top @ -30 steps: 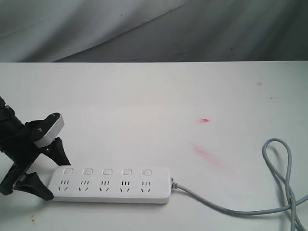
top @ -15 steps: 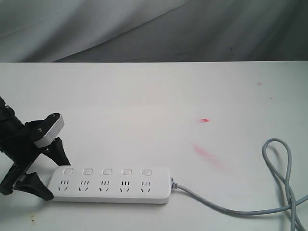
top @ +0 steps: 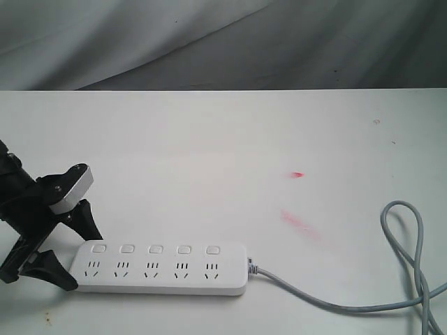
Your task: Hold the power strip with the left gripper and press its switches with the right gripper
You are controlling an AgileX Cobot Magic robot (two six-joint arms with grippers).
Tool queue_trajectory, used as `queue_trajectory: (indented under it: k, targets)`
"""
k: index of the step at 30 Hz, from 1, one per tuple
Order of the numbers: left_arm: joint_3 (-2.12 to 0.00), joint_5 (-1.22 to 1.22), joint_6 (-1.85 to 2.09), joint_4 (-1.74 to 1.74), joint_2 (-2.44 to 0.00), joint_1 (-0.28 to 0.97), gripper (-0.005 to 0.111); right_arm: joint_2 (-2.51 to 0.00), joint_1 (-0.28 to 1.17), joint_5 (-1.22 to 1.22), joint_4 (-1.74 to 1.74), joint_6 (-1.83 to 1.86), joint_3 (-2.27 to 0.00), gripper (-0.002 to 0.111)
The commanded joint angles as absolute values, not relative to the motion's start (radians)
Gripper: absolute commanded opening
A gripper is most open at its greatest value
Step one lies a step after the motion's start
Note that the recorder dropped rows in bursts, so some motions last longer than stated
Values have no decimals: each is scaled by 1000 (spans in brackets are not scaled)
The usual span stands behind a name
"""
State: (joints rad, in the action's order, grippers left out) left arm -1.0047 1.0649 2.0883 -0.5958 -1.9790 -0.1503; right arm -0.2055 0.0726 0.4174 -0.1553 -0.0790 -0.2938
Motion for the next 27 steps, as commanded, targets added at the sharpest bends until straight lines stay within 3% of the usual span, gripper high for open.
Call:
queue_trajectory:
  k: [1, 8, 27]
  targets:
    - [-1001, 1069, 2094, -595, -1980, -148, 42, -31, 67, 371, -165, -155, -119, 0]
    - [-1001, 1071, 2094, -595, -1980, -148, 42, 0, 33, 371, -146, -141, -22, 0]
    - [-1001, 1069, 2094, -595, -1980, -148, 42, 0, 9, 403, -78, 127, -19, 0]
